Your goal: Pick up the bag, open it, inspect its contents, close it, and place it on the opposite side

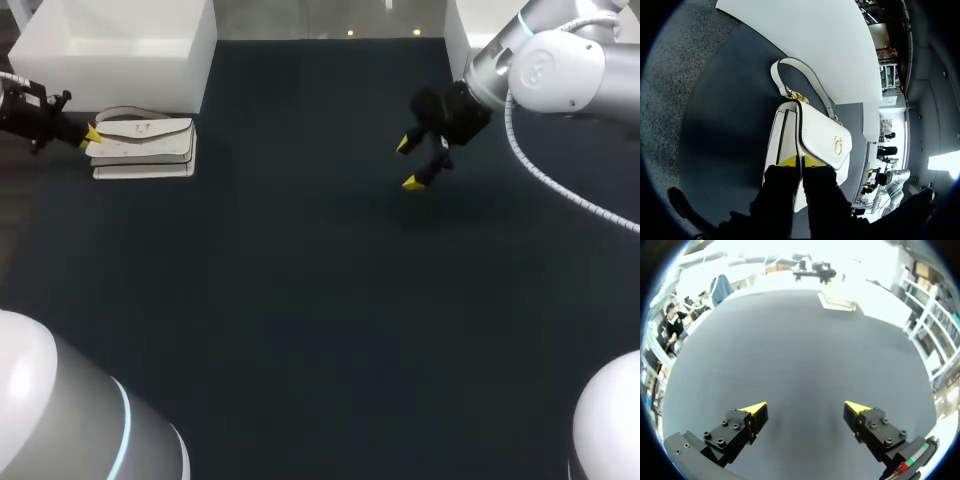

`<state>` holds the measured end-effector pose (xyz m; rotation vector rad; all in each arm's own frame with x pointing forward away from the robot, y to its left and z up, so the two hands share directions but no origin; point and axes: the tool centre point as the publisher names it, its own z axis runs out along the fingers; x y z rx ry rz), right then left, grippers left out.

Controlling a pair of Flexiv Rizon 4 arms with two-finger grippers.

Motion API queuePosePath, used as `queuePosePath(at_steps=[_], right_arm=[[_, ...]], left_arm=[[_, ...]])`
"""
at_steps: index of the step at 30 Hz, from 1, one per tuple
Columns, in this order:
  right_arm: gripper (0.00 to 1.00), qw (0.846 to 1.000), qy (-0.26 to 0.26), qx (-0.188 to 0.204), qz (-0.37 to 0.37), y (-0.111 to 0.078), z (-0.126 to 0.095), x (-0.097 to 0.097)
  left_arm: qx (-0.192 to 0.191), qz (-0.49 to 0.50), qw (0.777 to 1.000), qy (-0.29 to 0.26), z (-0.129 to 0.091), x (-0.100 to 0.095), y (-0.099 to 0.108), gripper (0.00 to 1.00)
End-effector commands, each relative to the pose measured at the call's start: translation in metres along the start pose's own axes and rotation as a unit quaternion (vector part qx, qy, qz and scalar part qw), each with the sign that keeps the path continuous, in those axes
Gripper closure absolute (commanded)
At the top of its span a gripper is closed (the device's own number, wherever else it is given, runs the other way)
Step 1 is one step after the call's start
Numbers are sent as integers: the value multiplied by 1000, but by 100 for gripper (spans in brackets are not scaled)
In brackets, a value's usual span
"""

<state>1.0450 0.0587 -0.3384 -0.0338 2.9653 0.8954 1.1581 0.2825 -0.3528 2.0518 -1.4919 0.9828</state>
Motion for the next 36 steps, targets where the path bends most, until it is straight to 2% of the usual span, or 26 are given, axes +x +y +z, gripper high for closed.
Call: queuePosePath(at_steps=[1, 3, 15, 22, 27, 32, 36], right_arm=[[0, 1000, 1, -1, -1, -1, 0, -1], [0, 1000, 1, -1, -1, -1, 0, -1], [0, 1000, 1, -1, -1, -1, 0, -1], [0, 1000, 1, -1, -1, -1, 0, -1], [0, 1000, 1, -1, -1, -1, 0, -1], [0, 1000, 1, -1, -1, -1, 0, -1], [0, 1000, 1, -1, -1, -1, 0, -1]], left_arm=[[-3, 0, 1000, 1, 1, -1, -2, 100], [-3, 0, 1000, 1, 1, -1, -2, 100], [31, -15, 999, 5, 39, 41, 48, 100], [53, -18, 998, 0, 57, 60, 64, 100], [53, -17, 998, 6, 73, 73, 78, 100], [31, -4, 999, 10, 92, 86, 90, 100], [31, 2, 999, 13, 103, 99, 101, 100]])
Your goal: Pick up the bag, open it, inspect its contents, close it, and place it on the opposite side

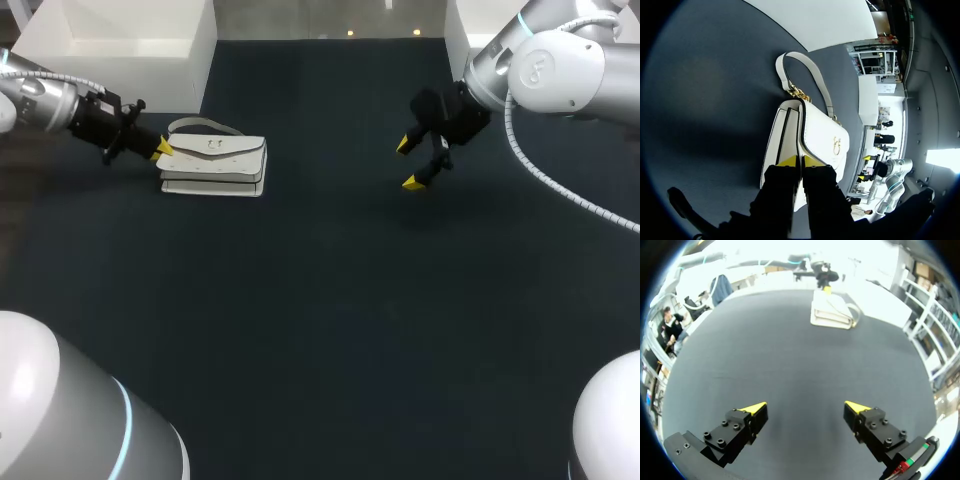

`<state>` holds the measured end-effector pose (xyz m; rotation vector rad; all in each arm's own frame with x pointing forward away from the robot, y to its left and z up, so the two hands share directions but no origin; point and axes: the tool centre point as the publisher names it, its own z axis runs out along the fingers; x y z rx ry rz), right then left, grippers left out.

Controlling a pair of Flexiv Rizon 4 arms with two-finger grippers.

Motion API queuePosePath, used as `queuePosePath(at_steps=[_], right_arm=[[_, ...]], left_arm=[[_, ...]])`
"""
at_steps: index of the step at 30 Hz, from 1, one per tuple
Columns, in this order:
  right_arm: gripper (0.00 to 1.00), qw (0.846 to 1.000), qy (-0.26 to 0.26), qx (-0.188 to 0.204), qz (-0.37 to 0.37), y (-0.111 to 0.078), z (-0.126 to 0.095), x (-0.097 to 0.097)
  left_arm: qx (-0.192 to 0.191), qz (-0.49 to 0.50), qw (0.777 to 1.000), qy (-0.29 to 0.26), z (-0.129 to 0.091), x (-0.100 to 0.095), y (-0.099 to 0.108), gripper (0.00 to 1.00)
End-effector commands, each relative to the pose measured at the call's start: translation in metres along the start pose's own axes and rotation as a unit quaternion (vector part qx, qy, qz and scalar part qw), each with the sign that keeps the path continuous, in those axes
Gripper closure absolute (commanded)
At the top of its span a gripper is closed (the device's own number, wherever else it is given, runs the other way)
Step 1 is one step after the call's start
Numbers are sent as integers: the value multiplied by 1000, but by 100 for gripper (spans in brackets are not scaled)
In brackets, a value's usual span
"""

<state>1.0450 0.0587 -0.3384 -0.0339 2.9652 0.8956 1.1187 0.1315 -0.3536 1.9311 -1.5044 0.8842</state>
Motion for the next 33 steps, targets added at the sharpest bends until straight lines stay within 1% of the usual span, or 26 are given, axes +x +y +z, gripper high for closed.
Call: queuePosePath(at_steps=[1, 4, 6, 7, 8, 14, 23, 26, 33], right_arm=[[0, 1000, 1, -1, -1, -1, 0, -1], [0, 1000, 1, -1, -1, -1, 0, -1], [0, 1000, 1, -1, -1, -1, 0, -1], [0, 1000, 1, -1, -1, -1, 0, -1], [0, 1000, 1, -1, -1, -1, 0, -1], [0, 1000, 1, -1, -1, -1, 0, -1], [0, 1000, 1, -1, -1, -1, 0, -1], [0, 1000, 1, -1, -1, -1, 0, -1], [0, 1000, 1, -1, -1, -1, 0, -1]], left_arm=[[102, 3, 995, -1, 15, 12, 14, 100], [119, 3, 993, -2, 26, 21, 22, 100], [119, 0, 993, 8, 32, 25, 26, 100], [126, 2, 992, 7, 35, 28, 28, 100], [127, -2, 992, 15, 38, 31, 31, 100], [141, -8, 990, 23, 56, 46, 39, 100], [139, -6, 990, 30, 87, 68, 50, 100], [133, -1, 991, 30, 96, 74, 53, 100], [134, -1, 990, 33, 111, 85, 56, 100]])
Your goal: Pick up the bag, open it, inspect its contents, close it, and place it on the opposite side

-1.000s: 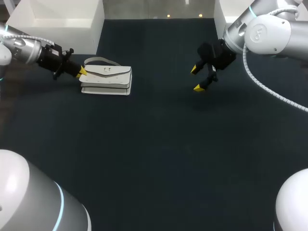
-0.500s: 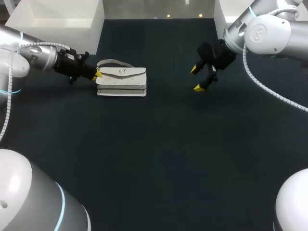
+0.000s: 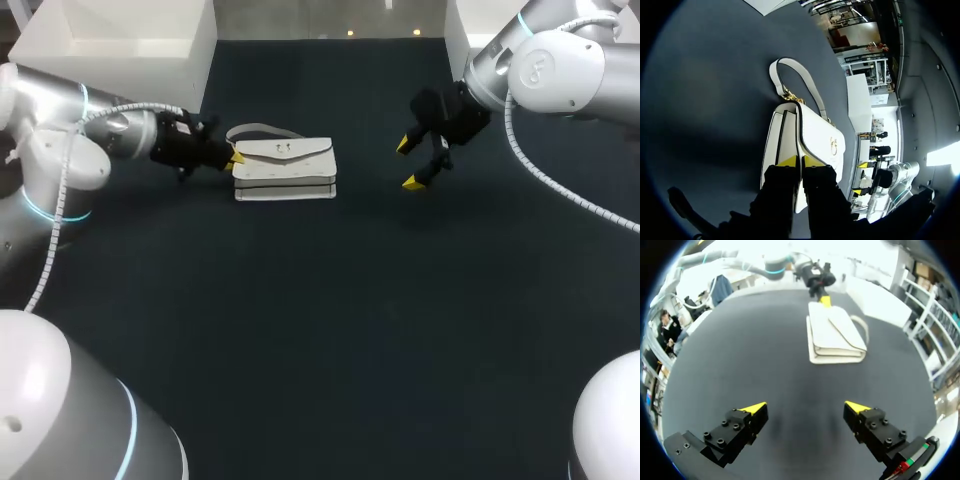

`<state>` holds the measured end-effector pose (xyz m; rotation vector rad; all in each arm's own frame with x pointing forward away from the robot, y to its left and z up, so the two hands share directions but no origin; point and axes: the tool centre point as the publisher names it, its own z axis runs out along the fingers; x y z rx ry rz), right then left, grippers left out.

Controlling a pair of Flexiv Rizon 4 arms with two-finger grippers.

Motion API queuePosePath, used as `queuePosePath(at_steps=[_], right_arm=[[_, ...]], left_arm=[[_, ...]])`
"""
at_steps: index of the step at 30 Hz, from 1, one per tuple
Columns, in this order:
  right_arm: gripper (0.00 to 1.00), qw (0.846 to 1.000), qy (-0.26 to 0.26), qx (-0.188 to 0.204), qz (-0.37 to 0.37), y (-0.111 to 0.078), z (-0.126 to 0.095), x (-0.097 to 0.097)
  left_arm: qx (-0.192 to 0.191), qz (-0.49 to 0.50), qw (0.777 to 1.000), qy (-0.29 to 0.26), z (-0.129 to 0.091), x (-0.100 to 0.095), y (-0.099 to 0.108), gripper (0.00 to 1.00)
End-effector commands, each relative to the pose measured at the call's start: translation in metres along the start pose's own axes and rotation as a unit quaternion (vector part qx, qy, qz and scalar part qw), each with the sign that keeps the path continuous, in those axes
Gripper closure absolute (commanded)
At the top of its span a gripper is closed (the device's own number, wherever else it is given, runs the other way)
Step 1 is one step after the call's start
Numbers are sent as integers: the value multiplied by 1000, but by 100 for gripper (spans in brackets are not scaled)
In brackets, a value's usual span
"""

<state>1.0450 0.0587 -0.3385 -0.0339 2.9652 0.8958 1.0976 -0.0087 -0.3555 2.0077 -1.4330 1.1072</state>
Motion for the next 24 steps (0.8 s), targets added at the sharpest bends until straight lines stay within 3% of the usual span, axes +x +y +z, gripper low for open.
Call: queuePosePath(at_steps=[1, 19, 24], right_arm=[[0, 1000, 1, -1, -1, -1, 0, -1], [0, 1000, 1, -1, -1, -1, 0, -1], [0, 1000, 1, -1, -1, -1, 0, -1]], left_arm=[[43, -2, 999, 2, 10, 3, 5, 100], [22, -5, 1000, 11, 30, 17, 9, 100], [0, 1, 1000, 22, 37, 22, 11, 100]])
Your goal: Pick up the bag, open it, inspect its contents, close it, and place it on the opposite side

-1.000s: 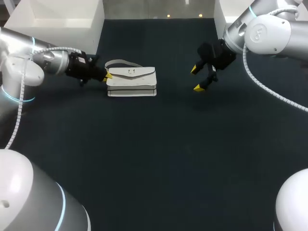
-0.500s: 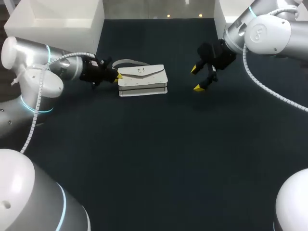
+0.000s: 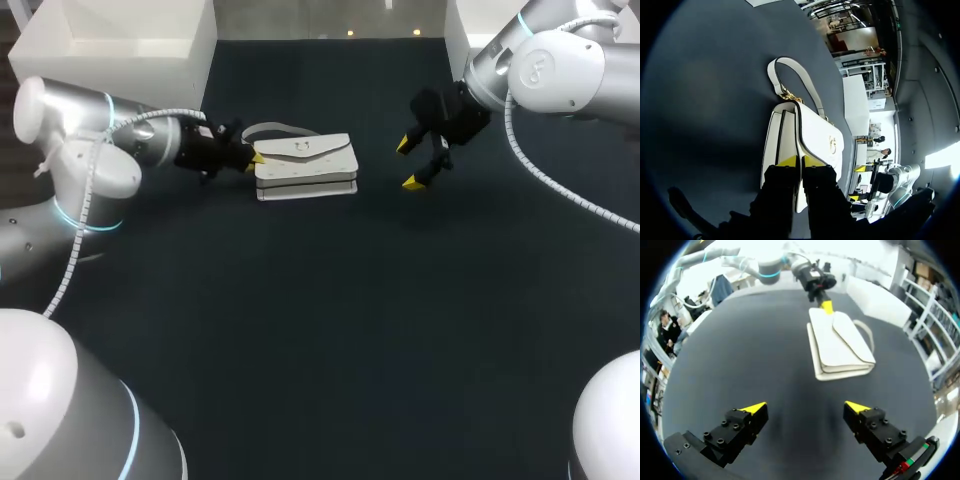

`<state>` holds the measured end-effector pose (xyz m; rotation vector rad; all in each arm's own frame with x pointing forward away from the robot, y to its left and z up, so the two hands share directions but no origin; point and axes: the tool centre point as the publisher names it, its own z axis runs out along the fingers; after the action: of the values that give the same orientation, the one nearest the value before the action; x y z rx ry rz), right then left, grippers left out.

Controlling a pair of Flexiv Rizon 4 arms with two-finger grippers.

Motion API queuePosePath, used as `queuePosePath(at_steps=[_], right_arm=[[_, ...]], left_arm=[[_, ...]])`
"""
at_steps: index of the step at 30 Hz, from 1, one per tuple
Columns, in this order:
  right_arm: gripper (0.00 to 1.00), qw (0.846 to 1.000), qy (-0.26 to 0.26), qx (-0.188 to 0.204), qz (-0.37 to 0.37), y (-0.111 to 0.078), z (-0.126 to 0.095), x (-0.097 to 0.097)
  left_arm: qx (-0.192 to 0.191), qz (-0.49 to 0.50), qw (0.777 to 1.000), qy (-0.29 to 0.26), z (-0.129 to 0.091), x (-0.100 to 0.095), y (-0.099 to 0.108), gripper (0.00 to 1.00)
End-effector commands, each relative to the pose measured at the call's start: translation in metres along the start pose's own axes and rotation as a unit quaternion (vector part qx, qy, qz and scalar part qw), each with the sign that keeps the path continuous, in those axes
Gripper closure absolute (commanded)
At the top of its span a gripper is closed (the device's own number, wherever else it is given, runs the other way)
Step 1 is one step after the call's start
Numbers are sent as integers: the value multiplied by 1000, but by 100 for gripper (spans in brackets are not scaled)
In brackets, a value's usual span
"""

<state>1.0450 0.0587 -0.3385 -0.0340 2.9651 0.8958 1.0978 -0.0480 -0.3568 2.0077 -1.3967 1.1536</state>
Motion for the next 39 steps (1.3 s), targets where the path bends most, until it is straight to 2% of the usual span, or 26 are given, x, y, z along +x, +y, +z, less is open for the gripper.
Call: queuePosePath(at_steps=[1, 15, 23, 24, 25, 27, 29, 33, 36, 39], right_arm=[[0, 1000, 1, -1, -1, -1, 0, -1], [0, 1000, 1, -1, -1, -1, 0, -1], [0, 1000, 1, -1, -1, -1, 0, -1], [0, 1000, 1, -1, -1, -1, 0, -1], [0, 1000, 1, -1, -1, -1, 0, -1], [0, 1000, 1, -1, -1, -1, 0, -1], [0, 1000, 1, -1, -1, -1, 0, -1], [0, 1000, 1, -1, -1, -1, 0, -1], [0, 1000, 1, -1, -1, -1, 0, -1], [0, 1000, 1, -1, -1, -1, 0, -1]], left_arm=[[-15, 8, 1000, 8, 10, 1, -2, 100], [-50, 36, 998, 17, 31, 18, 9, 100], [-53, 38, 998, 23, 29, 18, 8, 100], [-53, 36, 998, 25, 28, 18, 8, 87], [-53, 34, 998, 26, 26, 17, 7, 59], [-52, 33, 998, 26, 22, 16, 5, 34], [-54, 30, 998, 29, 18, 15, 4, 27], [-68, 26, 997, 31, 9, 14, 1, 31], [-93, 20, 995, 36, 6, 15, 0, 45], [-121, 19, 992, 37, 5, 17, -2, 52]])
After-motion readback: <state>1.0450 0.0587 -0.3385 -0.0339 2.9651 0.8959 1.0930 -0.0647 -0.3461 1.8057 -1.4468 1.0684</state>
